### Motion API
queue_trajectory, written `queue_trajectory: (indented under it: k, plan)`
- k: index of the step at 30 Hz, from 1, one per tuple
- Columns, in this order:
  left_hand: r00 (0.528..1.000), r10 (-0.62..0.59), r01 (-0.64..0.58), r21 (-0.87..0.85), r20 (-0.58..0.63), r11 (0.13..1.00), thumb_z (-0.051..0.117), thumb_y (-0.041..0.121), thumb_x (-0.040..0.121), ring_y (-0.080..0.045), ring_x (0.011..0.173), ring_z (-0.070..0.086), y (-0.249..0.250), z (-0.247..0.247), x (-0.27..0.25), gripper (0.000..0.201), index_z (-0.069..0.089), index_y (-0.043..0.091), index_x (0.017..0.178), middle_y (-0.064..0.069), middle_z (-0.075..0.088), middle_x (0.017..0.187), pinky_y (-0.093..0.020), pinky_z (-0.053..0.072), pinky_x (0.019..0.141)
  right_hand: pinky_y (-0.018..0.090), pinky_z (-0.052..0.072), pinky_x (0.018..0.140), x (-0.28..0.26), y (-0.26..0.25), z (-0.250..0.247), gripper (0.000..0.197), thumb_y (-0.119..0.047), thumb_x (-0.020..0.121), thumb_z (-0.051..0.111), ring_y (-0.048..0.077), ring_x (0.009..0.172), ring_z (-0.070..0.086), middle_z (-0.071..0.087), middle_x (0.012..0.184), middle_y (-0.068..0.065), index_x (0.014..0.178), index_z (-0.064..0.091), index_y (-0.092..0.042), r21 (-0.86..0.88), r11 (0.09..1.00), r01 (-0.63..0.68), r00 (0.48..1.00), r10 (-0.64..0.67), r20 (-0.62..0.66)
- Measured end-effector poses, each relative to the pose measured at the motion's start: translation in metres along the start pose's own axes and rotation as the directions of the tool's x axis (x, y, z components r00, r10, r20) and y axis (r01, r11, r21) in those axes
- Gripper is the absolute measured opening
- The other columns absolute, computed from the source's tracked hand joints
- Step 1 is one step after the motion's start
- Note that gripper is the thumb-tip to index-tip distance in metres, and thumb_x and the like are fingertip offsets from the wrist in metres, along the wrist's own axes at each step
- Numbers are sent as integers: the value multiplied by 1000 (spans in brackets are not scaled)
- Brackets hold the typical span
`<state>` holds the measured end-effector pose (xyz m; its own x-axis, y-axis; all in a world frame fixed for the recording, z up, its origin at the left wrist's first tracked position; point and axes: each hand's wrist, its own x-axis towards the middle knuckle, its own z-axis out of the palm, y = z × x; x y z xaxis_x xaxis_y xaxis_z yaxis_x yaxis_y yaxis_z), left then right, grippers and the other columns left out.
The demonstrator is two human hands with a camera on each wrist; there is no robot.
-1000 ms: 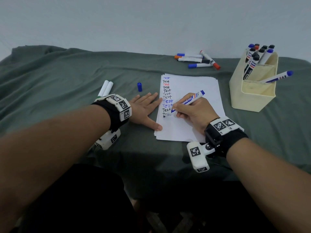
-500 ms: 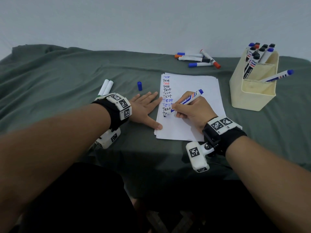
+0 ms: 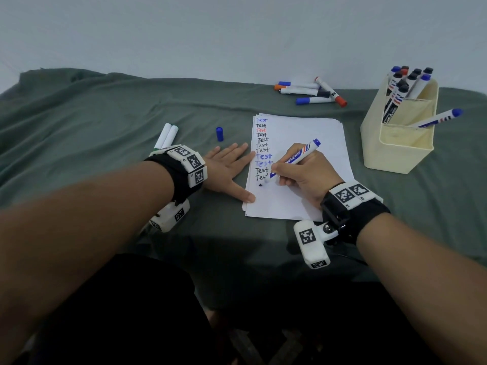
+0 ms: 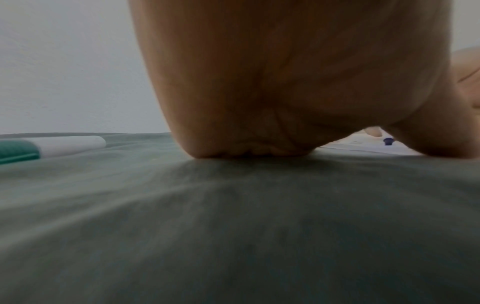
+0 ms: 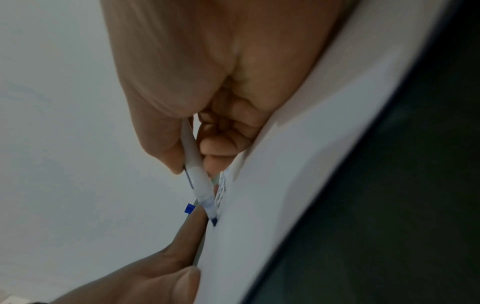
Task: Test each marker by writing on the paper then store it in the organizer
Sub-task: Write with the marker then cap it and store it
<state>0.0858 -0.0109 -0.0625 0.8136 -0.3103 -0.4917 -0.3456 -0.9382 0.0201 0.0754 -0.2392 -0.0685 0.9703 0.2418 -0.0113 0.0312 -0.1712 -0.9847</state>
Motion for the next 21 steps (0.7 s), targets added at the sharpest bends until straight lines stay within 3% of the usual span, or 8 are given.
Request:
queue_trajectory:
  k: [4, 12, 15, 21]
  plan:
    - [1000, 5, -5, -6, -3, 1000, 40, 95, 63, -14, 147, -25, -1, 0, 0, 125, -24, 33, 151, 6, -30, 159, -44, -13, 119, 22, 49, 52, 0, 1, -1, 12, -3, 85, 74, 17, 53, 60, 65, 63, 14, 80, 63, -4, 50, 999, -11, 998, 14, -55]
    - [1000, 7, -7, -4, 3, 1000, 39, 96, 61, -14, 146, -26, -1, 0, 1, 127, -24, 33, 151, 6, -31, 159, -45, -12, 120, 25, 48, 52, 2, 3, -1, 20, -4, 82, 74, 18, 51, 60, 64, 57, 6, 71, 59, -12, 32, 999, -1, 999, 2, -54]
    - [1000, 9, -9, -3, -1, 1000, 40, 96, 63, -15, 147, -26, -1, 0, 1, 126, -24, 32, 151, 5, -31, 159, -45, -12, 120, 25, 48, 51, 1, 3, -1, 20, -5, 82, 75, 18, 51, 60, 65, 58, 7, 70, 61, -13, 42, 999, 2, 1000, -1, -24]
    - [1000, 11, -11, 1, -13, 1000, 40, 96, 63, -15, 147, -25, -3, 2, 3, 126, -24, 32, 151, 6, -30, 159, -45, -12, 119, 23, 47, 51, 2, 4, -3, 19, -7, 83, 71, 14, 52, 60, 68, 64, 10, 72, 58, -15, 43, 999, -7, 996, 11, -88]
